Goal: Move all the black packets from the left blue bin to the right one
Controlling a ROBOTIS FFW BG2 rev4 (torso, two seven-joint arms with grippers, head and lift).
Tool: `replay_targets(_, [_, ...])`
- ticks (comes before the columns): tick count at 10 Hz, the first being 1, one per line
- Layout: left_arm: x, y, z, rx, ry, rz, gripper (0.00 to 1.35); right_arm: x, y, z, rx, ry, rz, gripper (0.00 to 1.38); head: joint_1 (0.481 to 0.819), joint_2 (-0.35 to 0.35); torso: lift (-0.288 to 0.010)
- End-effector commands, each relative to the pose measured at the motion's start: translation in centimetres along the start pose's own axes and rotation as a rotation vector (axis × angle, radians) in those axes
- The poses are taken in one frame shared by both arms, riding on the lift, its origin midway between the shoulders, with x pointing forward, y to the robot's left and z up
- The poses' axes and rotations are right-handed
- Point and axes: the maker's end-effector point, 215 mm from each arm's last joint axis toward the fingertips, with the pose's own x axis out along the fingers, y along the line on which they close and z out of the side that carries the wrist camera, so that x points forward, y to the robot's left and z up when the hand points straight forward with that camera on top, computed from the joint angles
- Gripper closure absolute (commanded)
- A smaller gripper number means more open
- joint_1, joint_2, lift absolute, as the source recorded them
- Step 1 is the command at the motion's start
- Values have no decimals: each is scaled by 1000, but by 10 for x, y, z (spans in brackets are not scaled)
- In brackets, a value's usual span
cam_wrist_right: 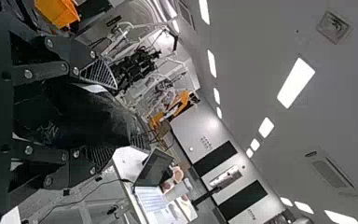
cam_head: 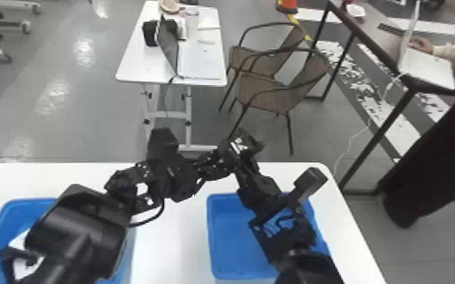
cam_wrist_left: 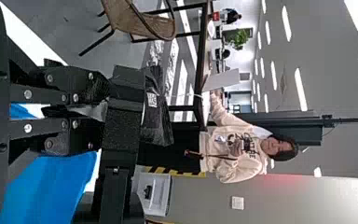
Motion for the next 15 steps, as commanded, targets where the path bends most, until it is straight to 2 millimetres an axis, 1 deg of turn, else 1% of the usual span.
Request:
replay_targets(1, [-8, 9, 1, -19, -17, 26, 733, -5, -6, 4, -12, -21, -22, 1285, 695, -182, 0])
replay_targets(2, [-23, 18, -5, -54, -8, 63, 501, -8, -14, 7, -21, -30, -40, 1283, 695, -180, 0])
replay_targets(3, [-47, 30, -6, -83, -22, 110, 361, -14, -28, 7, -24, -29, -72, 1283, 695, -176, 0])
replay_targets(4, [-75, 43, -4, -100, -31, 169, 282, -28, -48, 4, -19, -25, -117, 1283, 695, -170, 0])
replay_targets(5, [-105, 59, -5, -129, -49, 243, 266, -46, -69, -1, -12, -17, -165, 1283, 695, -158, 0])
replay_targets(6, [-132, 73, -7, -164, -72, 322, 266, -68, -88, -14, 9, 8, -213, 1283, 695, -143, 0])
replay_targets(7, [-158, 87, -8, -189, -99, 394, 260, -84, -102, -30, 41, 33, -249, 1283, 695, -127, 0])
replay_targets(8, [-180, 97, -12, -201, -104, 451, 171, -97, -114, -53, 88, 69, -283, 1283, 695, -116, 0])
replay_targets(9, [-195, 101, -24, -244, -99, 493, -2, -103, -122, -75, 117, 111, -304, 1283, 695, -97, 0])
replay_targets(10, [-204, 102, -30, -269, -102, 504, -2, -104, -127, -92, 132, 144, -299, 1283, 695, -70, 0])
replay_targets(11, [-207, 101, -32, -269, -100, 501, -2, -105, -135, -105, 125, 174, -307, 1283, 695, -48, 0])
replay_targets(12, [-207, 99, -32, -271, -102, 493, -2, -106, -145, -115, 127, 199, -325, 1211, 695, -37, 0])
replay_targets(13, [-207, 99, -30, -266, -109, 494, 90, -112, -155, -120, 111, 219, -343, 768, 695, -35, 0])
replay_targets(14, [-210, 99, -32, -289, -126, 517, 139, -116, -165, -112, 58, 208, -373, 263, 695, -37, 0])
replay_targets(15, [-213, 99, -35, -333, -150, 545, 140, -122, -172, -96, 29, 163, -423, 22, 695, -47, 0])
